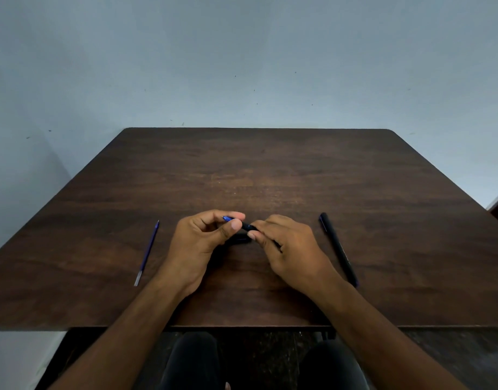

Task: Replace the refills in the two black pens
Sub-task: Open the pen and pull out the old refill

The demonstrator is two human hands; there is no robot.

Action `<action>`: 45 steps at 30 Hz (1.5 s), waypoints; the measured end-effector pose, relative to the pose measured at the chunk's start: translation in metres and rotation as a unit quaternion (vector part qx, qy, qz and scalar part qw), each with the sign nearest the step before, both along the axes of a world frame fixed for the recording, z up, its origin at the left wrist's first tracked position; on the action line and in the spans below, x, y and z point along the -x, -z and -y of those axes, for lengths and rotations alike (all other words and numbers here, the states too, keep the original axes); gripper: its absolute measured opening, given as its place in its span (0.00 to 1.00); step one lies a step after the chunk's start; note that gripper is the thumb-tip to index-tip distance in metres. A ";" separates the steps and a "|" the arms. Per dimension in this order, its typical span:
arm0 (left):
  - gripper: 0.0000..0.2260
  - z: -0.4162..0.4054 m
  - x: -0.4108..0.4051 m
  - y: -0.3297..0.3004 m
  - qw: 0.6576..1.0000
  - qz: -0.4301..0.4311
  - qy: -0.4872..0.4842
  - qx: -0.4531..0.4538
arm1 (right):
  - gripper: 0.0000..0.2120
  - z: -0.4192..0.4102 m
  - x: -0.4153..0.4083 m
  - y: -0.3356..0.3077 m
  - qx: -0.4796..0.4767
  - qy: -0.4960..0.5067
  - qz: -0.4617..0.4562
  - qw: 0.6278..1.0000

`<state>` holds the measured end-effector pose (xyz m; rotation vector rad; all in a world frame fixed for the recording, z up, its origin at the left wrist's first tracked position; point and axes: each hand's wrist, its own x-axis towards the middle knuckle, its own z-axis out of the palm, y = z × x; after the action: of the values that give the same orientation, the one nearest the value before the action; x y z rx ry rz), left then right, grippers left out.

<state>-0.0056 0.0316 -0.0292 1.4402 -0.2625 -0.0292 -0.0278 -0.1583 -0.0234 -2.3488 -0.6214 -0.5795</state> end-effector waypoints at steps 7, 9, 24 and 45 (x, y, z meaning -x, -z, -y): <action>0.16 0.006 0.001 -0.002 0.998 -0.031 -0.041 -0.024 | 0.10 0.001 0.001 -0.003 0.004 -0.003 -0.008 1.000; 0.17 0.006 0.001 -0.003 0.999 -0.026 -0.033 -0.024 | 0.10 0.001 0.002 -0.003 0.001 -0.003 -0.014 1.000; 0.06 0.006 0.004 -0.002 0.999 0.024 -0.031 -0.011 | 0.09 0.002 0.002 -0.002 -0.010 -0.002 0.000 1.000; 0.12 0.006 0.002 -0.002 0.996 -0.002 -0.066 -0.054 | 0.09 0.002 -0.002 -0.001 -0.009 0.006 0.004 1.000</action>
<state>-0.0072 0.0260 -0.0271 1.5620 -0.1645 0.0617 -0.0257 -0.1608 -0.0223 -2.3365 -0.6034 -0.5970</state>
